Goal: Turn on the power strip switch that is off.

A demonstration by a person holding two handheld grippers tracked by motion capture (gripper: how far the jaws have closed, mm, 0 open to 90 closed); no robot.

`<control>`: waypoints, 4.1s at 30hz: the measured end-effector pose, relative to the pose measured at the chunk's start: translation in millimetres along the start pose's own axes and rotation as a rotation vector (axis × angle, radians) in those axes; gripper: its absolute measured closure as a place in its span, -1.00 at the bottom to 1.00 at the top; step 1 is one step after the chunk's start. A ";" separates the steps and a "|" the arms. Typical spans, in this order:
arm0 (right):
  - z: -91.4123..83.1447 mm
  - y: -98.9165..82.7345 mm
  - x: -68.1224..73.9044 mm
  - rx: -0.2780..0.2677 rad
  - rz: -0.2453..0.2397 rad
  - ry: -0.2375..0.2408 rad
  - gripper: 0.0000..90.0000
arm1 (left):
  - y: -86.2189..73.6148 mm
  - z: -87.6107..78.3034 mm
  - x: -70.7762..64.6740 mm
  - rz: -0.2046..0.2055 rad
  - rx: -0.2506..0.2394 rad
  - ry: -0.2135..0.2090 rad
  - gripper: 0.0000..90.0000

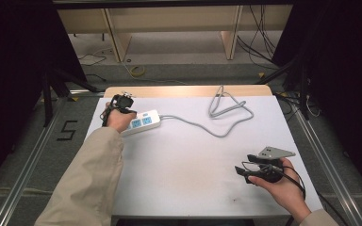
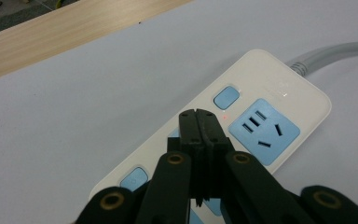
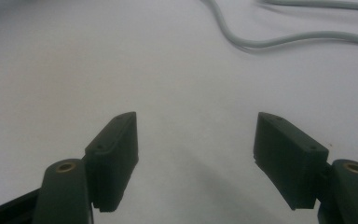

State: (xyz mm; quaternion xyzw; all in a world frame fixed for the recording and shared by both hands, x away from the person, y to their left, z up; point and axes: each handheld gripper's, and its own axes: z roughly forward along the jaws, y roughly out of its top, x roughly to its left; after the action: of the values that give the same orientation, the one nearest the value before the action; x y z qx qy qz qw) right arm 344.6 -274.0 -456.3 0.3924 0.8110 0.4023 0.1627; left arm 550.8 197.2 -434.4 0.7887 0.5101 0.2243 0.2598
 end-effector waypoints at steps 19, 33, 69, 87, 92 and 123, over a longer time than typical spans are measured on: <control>-0.4 -0.1 -0.4 0.001 0.002 0.002 -0.31 | 3.7 5.3 1.4 0.013 0.030 0.008 1.00; 0.0 0.0 -0.5 0.001 0.005 0.004 -0.31 | 3.2 9.3 1.9 0.012 0.040 0.013 1.00; 0.1 -0.7 -2.0 -0.002 0.008 0.006 -0.31 | 7.3 22.3 -0.8 0.039 0.070 0.026 1.00; -0.1 -0.4 -1.8 -0.002 0.008 0.006 -0.31 | 7.9 23.2 0.8 0.053 0.086 0.045 1.00; -0.3 -0.4 -1.6 -0.002 0.007 0.006 -0.31 | 8.0 23.7 1.2 0.054 0.090 0.039 1.00; -1.2 -0.1 -2.4 0.000 0.008 0.008 -0.30 | 15.8 29.4 -7.8 0.089 0.135 0.046 1.00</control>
State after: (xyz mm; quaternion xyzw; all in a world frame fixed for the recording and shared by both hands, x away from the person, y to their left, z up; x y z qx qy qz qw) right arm 345.4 -276.5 -455.8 0.3940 0.8101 0.4044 0.1579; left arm 576.9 179.3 -447.5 0.8210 0.4942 0.2187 0.1841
